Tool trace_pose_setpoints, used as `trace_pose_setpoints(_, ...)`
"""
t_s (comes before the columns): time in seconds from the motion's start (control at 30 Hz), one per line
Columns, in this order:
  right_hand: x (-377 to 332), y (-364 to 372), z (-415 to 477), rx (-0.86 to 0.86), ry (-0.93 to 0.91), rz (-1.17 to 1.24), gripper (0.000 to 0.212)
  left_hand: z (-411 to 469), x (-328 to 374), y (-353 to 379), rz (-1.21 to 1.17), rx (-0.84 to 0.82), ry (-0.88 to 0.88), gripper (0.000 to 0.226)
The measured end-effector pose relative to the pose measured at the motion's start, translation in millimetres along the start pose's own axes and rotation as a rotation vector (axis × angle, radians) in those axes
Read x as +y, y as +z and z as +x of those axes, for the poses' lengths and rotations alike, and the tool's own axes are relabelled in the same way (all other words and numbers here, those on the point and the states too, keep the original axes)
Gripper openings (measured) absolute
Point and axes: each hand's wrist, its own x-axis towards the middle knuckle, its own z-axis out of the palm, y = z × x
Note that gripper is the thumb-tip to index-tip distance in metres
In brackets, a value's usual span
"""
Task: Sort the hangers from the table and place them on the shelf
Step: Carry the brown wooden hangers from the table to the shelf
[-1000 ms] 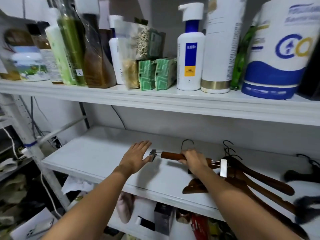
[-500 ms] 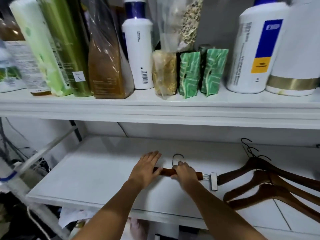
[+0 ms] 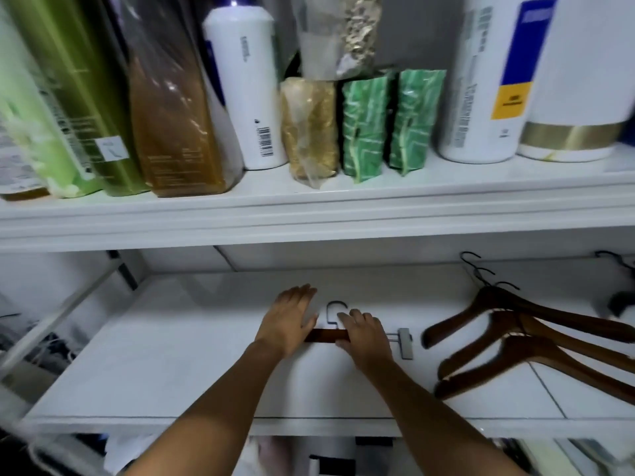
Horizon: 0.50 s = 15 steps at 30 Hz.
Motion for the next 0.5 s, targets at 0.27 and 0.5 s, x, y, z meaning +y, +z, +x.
trace_pose_setpoints(0.27, 98, -92, -60, 0.127, 0.124, -0.043, 0.048, 21, 98, -14, -0.047, -0.018, 0.183, 0.056)
trace_pose_setpoints(0.5, 202, -172, -159, 0.253, 0.352, -0.155, 0.043, 30, 241, -14, -0.075, -0.101, 0.405, 0.056)
